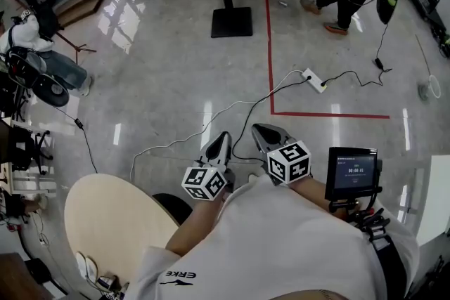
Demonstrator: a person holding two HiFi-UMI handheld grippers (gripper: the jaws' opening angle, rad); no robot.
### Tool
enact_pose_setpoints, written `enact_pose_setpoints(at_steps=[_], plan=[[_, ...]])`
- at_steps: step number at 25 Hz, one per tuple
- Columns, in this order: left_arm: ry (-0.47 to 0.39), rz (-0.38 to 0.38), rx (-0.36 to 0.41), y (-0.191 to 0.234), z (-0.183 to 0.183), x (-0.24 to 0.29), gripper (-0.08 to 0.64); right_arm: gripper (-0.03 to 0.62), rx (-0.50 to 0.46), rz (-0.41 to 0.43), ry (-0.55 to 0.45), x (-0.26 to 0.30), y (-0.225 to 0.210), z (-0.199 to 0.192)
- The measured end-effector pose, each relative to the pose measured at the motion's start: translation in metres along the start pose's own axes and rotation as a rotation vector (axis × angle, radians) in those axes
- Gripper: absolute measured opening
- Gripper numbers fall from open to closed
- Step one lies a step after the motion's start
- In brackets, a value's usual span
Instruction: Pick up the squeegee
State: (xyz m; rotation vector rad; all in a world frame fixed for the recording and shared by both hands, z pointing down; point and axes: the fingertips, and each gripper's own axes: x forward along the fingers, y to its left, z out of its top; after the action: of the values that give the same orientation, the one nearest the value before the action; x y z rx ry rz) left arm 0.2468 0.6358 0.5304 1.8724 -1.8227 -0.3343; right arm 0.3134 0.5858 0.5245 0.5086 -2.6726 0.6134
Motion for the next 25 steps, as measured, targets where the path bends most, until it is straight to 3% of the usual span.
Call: enact_pose_setpoints(at_steps=[5,14,25], plan=[[-0.001,0.038,-0.009,0.034,0.009,0.041,0.005,0.003,0.002,0.029,0.019,0.048,-0.032,0.015],[-0.011,0.051,0.001,0.042,0.041,0.049,0.005,0.003,0.0,0.046,0.007,0.064,-0.024,0.044],[-0.007,0.086,0.028,0.066,0.092,0.179,0.005,0.003,0.035,0.066,-0.005,0.128,-0.129,0.119]])
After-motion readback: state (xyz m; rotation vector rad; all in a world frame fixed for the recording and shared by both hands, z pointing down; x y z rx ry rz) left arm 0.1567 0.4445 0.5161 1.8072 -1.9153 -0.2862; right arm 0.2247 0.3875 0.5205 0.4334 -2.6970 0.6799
